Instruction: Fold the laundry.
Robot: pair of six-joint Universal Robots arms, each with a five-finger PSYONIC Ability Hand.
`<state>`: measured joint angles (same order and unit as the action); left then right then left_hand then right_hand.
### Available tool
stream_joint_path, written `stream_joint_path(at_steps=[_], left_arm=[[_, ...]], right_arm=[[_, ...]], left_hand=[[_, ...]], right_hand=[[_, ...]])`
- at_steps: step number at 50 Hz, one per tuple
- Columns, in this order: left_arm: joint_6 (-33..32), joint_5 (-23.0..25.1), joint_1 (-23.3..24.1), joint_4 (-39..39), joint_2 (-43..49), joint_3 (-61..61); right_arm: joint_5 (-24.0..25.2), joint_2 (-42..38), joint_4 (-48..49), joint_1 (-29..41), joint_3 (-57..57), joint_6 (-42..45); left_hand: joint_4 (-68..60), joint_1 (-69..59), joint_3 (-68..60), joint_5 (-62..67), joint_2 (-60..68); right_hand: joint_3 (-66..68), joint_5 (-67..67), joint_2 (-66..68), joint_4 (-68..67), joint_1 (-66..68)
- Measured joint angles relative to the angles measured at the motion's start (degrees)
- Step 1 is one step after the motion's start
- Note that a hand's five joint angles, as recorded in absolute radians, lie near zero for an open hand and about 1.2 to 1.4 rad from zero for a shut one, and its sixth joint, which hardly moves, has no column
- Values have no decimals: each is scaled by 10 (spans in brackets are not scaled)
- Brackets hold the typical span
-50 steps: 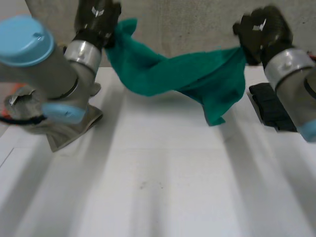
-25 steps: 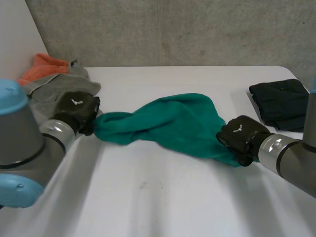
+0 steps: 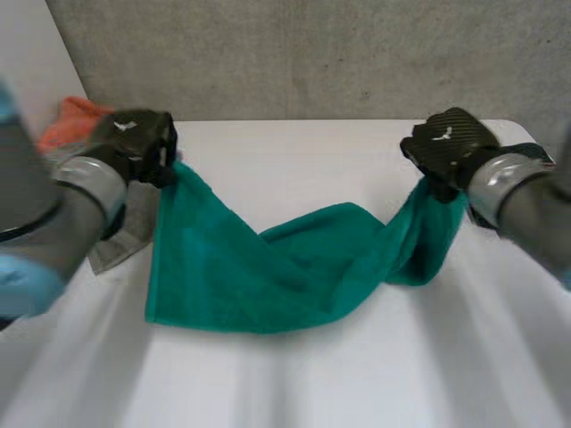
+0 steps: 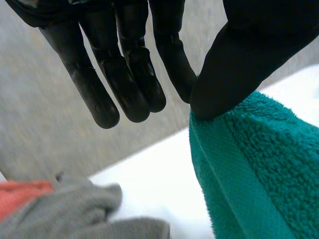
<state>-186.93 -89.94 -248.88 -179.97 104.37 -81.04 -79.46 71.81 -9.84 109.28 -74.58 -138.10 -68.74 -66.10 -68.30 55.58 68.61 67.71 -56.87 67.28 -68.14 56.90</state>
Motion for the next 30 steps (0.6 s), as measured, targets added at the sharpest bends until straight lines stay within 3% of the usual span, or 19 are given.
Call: stream_joint_path(at_steps=[3,4,6,13,14,19,23,25,26,30], left_arm=[[-1,-1,-2,-13,111,68],[-2,-1,-3,-17,141,90],[-3,0,-4,-22,180,119],[-3,2,-5,-34,220,152],[-4,4,-5,-37,198,132],[-5,16,-4,-51,103,32],[-14,42,-4,-68,22,-71],[-17,49,-4,-72,8,-91],[-42,82,-5,-87,-48,-177],[-104,123,-6,-103,-88,-274]], right_arm=[[-25,-70,43,18,35,-5],[-37,-91,55,23,44,-5],[-56,-121,74,30,56,-4],[-104,-177,128,44,63,-3],[-111,-183,138,45,57,-3],[-116,-182,146,44,38,-4],[-114,-177,145,41,25,-7],[-114,-176,145,41,23,-7],[-113,-173,144,40,13,-10],[-112,-170,143,40,5,-13]], left_hand=[[0,0,0,0,0],[125,133,123,-111,-136],[282,302,276,-258,-281],[282,302,276,-258,-281],[537,518,529,-509,-533],[530,506,524,-499,-526],[405,363,397,-373,-399],[400,358,392,-368,-394],[324,285,321,-294,-322],[324,293,322,-294,-324]], right_hand=[[0,0,0,0,0],[0,0,0,0,0],[0,0,0,0,0],[0,0,0,0,0],[0,0,0,0,0],[0,0,0,0,0],[0,0,0,0,0],[0,0,0,0,0],[0,0,0,0,0],[0,0,0,0,0]])
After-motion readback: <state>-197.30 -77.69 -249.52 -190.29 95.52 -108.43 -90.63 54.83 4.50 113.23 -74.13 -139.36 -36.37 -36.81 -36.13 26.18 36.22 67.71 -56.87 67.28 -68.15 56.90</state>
